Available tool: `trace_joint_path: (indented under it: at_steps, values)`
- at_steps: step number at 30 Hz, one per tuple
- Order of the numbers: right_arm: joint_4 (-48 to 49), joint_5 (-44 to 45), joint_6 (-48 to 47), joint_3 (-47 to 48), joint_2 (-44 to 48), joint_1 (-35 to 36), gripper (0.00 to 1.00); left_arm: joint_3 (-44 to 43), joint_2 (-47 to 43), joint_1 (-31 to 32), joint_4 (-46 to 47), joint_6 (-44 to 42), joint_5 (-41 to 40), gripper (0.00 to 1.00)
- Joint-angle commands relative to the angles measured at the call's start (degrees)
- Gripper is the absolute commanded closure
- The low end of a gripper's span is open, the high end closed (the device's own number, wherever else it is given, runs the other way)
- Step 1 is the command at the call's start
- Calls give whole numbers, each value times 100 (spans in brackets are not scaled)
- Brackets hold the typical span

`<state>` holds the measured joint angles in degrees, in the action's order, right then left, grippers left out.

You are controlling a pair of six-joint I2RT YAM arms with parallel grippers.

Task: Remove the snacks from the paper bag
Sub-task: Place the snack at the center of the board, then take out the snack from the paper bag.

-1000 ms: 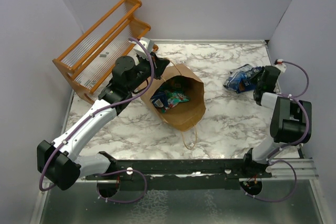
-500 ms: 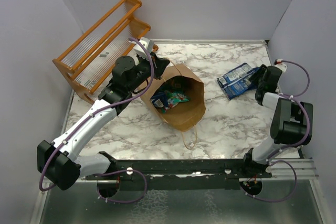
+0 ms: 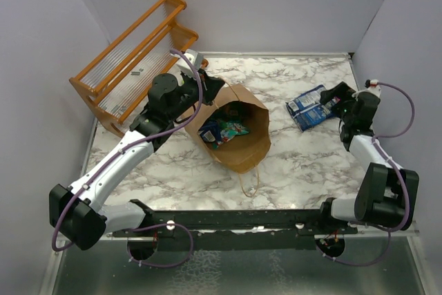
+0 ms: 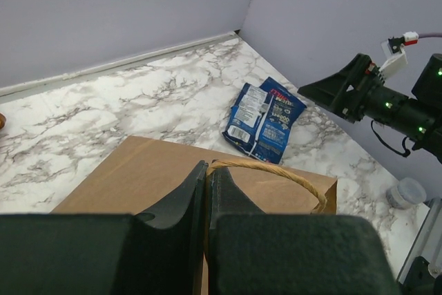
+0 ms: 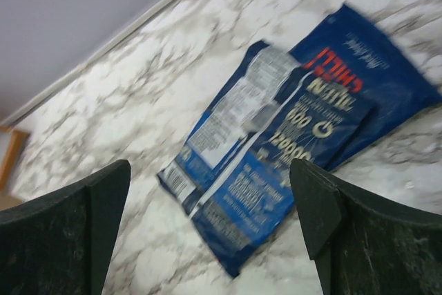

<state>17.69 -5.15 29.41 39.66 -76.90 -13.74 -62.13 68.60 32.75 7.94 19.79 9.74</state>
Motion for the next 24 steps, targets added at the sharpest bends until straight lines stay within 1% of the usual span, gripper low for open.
trace_joint_path:
  at_steps: [1,3,6,11,14,16,17,20,24]
  values:
    - [-5,-1653,219,-304,383,-10,1,-212,56,24,7,19,180,100]
    - [-14,-2137,104,-378,531,-15,1,-219,66,29,12,39,222,100]
    - [206,-3097,-35,-476,628,-15,1,-235,83,29,2,32,261,100]
    - [223,-4058,287,-470,866,68,0,-238,67,30,-9,25,248,100]
    - [-236,-4033,-39,-298,1262,445,0,-241,56,29,-12,22,243,100]
    - [-675,-3699,-355,-91,1567,896,0,-240,57,29,-24,26,212,100]
    - [-806,-3570,-498,-13,1697,1221,0,-237,49,29,-23,35,198,100]
    - [-1190,-3184,-728,269,1971,1822,1,-228,40,29,-23,21,157,100]
    - [-1358,-3247,-1218,553,2209,2539,5,-216,39,29,-26,-2,110,100]
